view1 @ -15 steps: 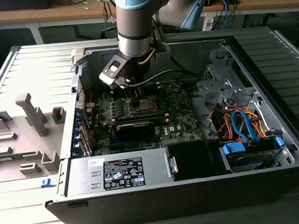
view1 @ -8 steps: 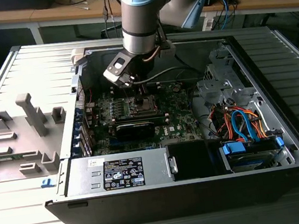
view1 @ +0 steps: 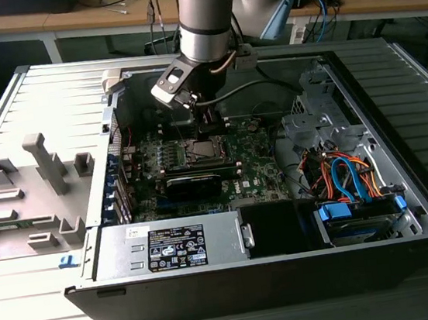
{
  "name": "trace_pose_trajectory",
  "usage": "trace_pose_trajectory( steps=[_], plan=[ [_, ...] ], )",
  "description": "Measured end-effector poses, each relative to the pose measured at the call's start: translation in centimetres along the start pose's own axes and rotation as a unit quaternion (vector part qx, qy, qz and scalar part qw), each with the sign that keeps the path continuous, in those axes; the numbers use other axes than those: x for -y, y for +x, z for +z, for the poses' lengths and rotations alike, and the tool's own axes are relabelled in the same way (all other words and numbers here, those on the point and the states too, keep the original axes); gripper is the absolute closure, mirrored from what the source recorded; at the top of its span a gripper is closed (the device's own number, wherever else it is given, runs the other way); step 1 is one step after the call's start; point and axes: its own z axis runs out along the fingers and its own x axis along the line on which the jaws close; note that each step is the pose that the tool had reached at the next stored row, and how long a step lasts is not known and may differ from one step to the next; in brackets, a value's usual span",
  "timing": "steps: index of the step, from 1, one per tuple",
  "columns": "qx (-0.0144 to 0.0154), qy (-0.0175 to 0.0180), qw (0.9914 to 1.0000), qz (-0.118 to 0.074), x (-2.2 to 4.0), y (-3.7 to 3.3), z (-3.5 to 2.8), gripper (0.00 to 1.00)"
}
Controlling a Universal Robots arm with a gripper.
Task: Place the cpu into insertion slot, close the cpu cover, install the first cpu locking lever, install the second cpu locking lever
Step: 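Close the cpu cover, then install the first cpu locking lever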
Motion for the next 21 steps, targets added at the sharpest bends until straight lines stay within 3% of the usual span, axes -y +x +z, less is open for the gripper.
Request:
trace_pose_trajectory(
  steps=[15,21],
  plan=[
    [0.0002,0.0001,1.00000,-0.001,0.00,0.00,-0.03,0.89],
    [0.0033,-0.0010,0.99906,-0.043,0.01,-0.01,-0.03,0.89]
  ],
)
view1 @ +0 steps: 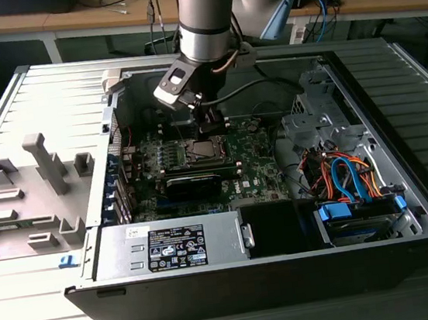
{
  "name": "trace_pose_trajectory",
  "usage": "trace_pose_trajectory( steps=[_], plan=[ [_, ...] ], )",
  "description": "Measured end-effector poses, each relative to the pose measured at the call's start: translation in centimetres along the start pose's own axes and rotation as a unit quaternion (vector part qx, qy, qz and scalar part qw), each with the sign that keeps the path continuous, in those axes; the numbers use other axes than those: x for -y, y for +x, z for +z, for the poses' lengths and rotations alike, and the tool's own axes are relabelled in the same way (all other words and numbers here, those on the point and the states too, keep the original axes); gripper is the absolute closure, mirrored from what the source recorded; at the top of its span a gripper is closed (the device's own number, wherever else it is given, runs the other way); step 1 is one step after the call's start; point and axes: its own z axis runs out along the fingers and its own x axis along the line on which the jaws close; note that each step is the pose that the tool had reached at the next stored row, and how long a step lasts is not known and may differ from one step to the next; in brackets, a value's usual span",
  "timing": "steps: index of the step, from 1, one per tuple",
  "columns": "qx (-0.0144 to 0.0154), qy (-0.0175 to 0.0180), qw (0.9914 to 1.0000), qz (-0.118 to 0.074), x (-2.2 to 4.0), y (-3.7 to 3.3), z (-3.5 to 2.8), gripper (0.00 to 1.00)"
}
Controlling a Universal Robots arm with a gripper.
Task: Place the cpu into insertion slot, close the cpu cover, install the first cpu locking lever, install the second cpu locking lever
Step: 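Install the first cpu locking lever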
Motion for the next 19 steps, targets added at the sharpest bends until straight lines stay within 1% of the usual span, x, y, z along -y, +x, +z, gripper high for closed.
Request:
trace_pose_trajectory(
  steps=[2,4,5,6,8,9,12,13,14,18,19],
  plan=[
    [0.0008,-0.0003,0.99994,-0.011,0.00,0.00,0.00,0.89],
    [0.0021,-0.0007,0.99960,-0.028,0.00,0.00,0.00,0.89],
    [0.0026,-0.0009,0.99934,-0.036,0.00,0.00,0.00,0.89],
    [0.0034,-0.0012,0.99890,-0.047,0.00,0.00,0.00,0.89],
    [0.0041,-0.0014,0.99840,-0.056,0.00,0.00,0.00,0.89],
    [0.0046,-0.0016,0.99803,-0.063,0.00,0.00,0.00,0.89],
    [0.0060,-0.0021,0.99654,-0.083,0.00,0.00,0.00,0.89],
    [0.0063,-0.0022,0.99622,-0.087,0.00,0.00,0.00,0.89],
    [0.0068,-0.0024,0.99565,-0.093,0.00,0.00,0.00,0.89],
    [0.0078,-0.0027,0.99423,-0.107,0.00,0.00,0.00,0.89],
    [0.0082,-0.0029,0.99361,-0.113,0.00,0.00,0.00,0.89]
  ],
)
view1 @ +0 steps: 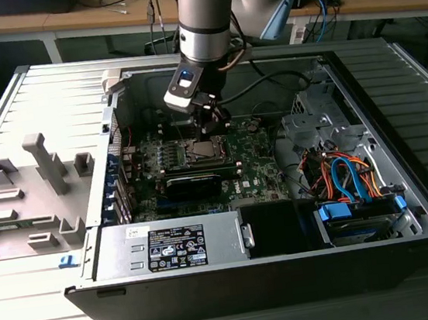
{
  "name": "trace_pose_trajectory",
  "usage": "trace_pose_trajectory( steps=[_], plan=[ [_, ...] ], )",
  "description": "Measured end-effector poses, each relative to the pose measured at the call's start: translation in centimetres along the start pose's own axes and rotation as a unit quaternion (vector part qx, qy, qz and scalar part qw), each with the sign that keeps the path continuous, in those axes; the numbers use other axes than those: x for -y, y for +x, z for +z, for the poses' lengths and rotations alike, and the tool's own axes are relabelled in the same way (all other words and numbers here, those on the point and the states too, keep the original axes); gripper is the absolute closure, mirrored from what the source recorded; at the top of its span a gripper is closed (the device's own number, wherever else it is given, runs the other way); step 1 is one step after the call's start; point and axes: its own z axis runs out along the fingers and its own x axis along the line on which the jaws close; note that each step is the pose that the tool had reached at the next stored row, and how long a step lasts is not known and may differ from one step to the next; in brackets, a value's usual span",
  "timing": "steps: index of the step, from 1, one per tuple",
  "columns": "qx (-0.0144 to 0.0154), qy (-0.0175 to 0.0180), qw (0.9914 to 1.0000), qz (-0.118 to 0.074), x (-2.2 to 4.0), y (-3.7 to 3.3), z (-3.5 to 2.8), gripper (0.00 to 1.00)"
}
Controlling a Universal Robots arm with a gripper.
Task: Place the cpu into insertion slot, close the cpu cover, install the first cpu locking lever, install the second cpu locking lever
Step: 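Install the first cpu locking lever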
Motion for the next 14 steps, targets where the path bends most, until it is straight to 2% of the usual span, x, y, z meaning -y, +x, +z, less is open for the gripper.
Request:
trace_pose_trajectory(
  steps=[7,14],
  plan=[
    [0.0023,-0.0008,0.99948,-0.032,0.00,0.00,0.00,0.89],
    [0.0037,-0.0013,0.99872,-0.050,0.00,0.00,0.00,0.89]
  ],
)
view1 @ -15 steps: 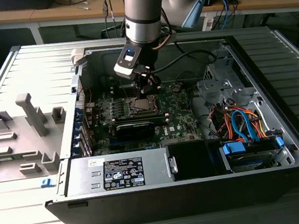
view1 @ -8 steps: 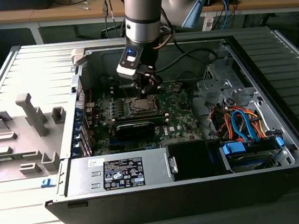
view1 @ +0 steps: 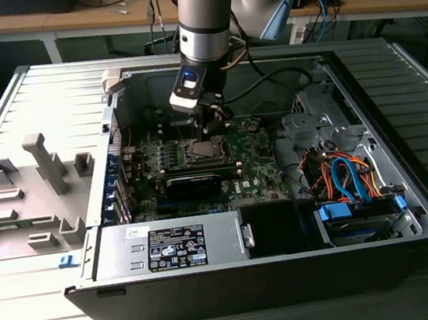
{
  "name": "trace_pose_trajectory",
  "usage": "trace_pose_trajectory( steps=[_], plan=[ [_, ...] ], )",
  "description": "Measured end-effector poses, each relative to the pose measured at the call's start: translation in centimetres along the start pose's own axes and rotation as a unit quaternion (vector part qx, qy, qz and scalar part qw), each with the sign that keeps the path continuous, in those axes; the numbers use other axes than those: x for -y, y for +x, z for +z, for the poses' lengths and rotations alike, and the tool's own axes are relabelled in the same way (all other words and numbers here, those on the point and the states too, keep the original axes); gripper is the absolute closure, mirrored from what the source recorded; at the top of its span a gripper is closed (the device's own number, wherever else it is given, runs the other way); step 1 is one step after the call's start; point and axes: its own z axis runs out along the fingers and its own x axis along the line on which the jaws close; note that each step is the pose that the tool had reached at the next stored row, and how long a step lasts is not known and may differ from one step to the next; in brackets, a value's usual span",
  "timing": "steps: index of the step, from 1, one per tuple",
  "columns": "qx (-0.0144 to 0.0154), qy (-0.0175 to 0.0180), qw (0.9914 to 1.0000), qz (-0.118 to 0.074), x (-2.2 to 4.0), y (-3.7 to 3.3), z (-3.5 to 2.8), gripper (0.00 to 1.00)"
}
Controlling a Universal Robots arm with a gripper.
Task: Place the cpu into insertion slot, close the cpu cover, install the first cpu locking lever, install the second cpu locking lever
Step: 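Install the first cpu locking lever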
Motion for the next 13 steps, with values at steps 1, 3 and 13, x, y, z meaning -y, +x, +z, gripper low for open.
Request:
trace_pose_trajectory(
  steps=[1,3,13],
  plan=[
    [0.0002,0.0000,1.00000,-0.002,0.00,0.00,0.00,0.89],
    [0.0005,-0.0002,0.99997,-0.007,0.00,0.00,0.00,0.89],
    [0.0022,-0.0007,0.99957,-0.029,0.00,0.00,0.00,0.89]
  ],
)
